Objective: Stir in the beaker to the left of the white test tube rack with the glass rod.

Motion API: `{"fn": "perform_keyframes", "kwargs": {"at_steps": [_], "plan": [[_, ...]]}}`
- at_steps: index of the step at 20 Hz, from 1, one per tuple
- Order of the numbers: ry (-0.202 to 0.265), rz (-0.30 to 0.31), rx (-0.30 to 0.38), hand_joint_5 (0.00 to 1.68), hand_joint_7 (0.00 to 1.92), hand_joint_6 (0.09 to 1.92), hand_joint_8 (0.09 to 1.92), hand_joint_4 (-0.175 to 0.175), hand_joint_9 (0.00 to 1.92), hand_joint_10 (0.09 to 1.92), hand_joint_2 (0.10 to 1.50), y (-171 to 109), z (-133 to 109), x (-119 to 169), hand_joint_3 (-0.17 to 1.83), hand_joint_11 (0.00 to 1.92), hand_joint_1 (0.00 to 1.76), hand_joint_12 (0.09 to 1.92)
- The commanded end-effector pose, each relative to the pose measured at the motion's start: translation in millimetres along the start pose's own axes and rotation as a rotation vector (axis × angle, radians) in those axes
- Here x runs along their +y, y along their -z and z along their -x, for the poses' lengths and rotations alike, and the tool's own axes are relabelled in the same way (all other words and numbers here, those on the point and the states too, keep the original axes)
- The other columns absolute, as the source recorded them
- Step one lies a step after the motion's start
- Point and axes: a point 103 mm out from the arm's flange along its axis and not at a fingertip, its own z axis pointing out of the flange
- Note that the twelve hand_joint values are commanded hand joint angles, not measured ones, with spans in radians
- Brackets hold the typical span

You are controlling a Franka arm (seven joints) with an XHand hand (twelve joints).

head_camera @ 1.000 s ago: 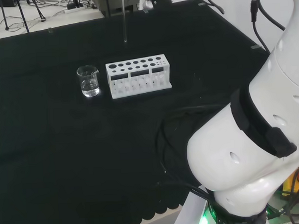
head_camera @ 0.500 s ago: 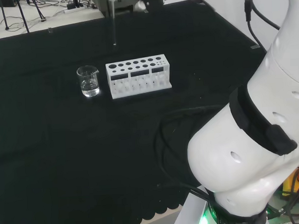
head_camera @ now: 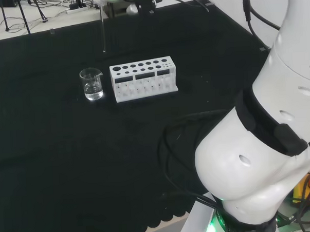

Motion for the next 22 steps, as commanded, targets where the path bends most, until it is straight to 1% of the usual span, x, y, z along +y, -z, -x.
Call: {"fn": "perform_keyframes", "kwargs": {"at_steps": [1, 7, 13, 17, 22], "plan": [[0.065, -0.019, 0.016, 1.3, 1.19, 0.2, 0.99, -0.175, 1.62, 0.72, 1.1, -12, -17, 19, -0.17, 1.64, 1.31, 0.61], [0.088, -0.033, 0.024, 1.3, 1.19, 0.19, 0.99, -0.175, 1.62, 0.72, 1.1, -25, -21, 29, -0.17, 1.64, 1.31, 0.61], [0.085, -0.071, 0.025, 1.3, 1.19, 0.19, 0.99, -0.175, 1.62, 0.72, 1.1, -48, -23, 33, -0.17, 1.64, 1.31, 0.61], [0.079, -0.092, 0.04, 1.31, 1.19, 0.19, 0.99, -0.175, 1.62, 0.72, 1.1, -62, -22, 31, -0.17, 1.64, 1.31, 0.62], [0.087, -0.111, 0.052, 1.31, 1.19, 0.19, 0.98, -0.175, 1.62, 0.72, 1.1, -76, -29, 30, -0.17, 1.64, 1.31, 0.62]]}}
